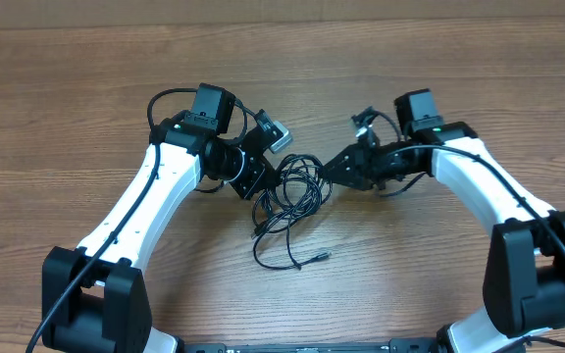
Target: Untangle cables
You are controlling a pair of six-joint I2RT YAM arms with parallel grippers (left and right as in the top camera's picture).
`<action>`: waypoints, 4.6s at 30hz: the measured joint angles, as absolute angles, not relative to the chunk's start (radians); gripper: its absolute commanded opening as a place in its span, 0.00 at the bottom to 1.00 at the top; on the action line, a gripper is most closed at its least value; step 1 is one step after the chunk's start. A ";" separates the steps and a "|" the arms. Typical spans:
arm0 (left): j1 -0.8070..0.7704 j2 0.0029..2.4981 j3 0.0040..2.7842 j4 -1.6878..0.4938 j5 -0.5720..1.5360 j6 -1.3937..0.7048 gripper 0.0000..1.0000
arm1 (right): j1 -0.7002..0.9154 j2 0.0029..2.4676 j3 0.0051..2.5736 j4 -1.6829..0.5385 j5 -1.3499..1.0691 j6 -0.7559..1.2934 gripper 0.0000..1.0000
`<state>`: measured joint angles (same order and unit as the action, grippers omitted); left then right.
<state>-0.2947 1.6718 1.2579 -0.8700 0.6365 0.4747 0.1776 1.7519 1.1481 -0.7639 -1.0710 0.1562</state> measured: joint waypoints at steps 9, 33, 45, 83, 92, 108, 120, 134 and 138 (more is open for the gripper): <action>-0.295 1.672 1.258 -0.895 0.700 0.549 0.04 | 0.156 1.751 1.148 -0.828 -0.966 0.099 0.34; -0.295 1.672 1.219 -0.884 0.763 0.636 0.04 | 0.158 1.751 1.148 -0.934 -0.955 0.010 0.39; -0.295 1.672 1.218 -0.879 0.762 0.654 0.04 | 0.271 1.751 1.148 -0.935 -1.036 -0.039 0.39; -0.294 1.672 1.218 -0.734 0.688 0.508 0.04 | 0.355 1.751 1.148 -0.807 -1.162 0.276 0.27; -0.294 1.672 1.218 -0.728 0.689 0.496 0.04 | 0.383 1.751 1.148 -0.682 -1.150 0.449 0.27; -0.294 1.672 1.217 -0.727 0.645 0.451 0.04 | 0.479 1.751 1.148 -0.620 -1.019 0.551 0.25; -0.294 1.672 1.217 -0.721 0.617 0.439 0.04 | 0.474 1.751 1.148 -0.591 -0.987 0.741 0.38; -0.294 1.672 1.217 -0.713 0.606 0.439 0.04 | 0.474 1.751 1.148 -0.587 -1.070 0.892 0.04; -0.295 1.672 1.217 -0.714 0.599 0.438 0.04 | 0.474 1.751 1.148 -0.615 -1.083 0.902 0.04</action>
<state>-0.2947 1.6718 1.2175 -0.7139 0.5987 0.4377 0.4736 1.7512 1.1481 -0.6147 -1.0832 0.9016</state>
